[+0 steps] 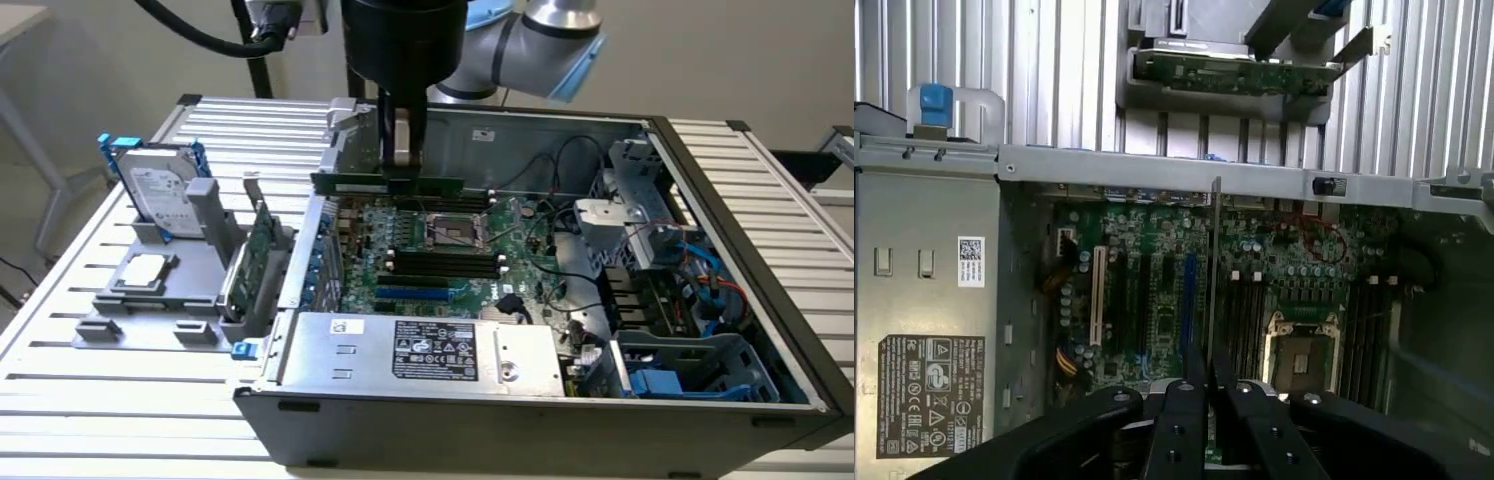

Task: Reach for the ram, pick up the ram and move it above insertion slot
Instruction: 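Pick up the ram and move it above insertion slot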

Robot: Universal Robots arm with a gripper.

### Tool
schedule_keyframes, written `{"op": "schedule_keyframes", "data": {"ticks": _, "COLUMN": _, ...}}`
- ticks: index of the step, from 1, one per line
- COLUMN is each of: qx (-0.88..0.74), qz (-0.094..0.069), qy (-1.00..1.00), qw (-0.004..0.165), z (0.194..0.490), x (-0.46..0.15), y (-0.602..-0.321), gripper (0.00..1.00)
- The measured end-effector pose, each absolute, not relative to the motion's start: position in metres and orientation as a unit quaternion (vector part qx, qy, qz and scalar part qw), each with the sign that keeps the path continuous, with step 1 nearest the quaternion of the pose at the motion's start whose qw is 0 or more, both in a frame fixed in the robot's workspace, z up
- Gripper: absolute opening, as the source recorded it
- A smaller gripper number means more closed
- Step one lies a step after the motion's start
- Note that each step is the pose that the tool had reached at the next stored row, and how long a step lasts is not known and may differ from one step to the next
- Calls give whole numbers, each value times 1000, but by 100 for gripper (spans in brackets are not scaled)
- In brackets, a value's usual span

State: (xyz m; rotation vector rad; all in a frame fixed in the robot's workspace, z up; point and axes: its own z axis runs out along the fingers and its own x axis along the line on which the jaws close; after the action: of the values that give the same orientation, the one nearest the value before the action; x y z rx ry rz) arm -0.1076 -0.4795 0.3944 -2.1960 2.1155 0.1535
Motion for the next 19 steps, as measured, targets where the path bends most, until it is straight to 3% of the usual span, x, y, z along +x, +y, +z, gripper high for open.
{"op": "schedule_keyframes", "data": {"ticks": 19, "qx": -719, "qz": 47, "qy": 692, "qw": 41, "z": 391, "x": -73, "y": -417, "gripper": 14}}
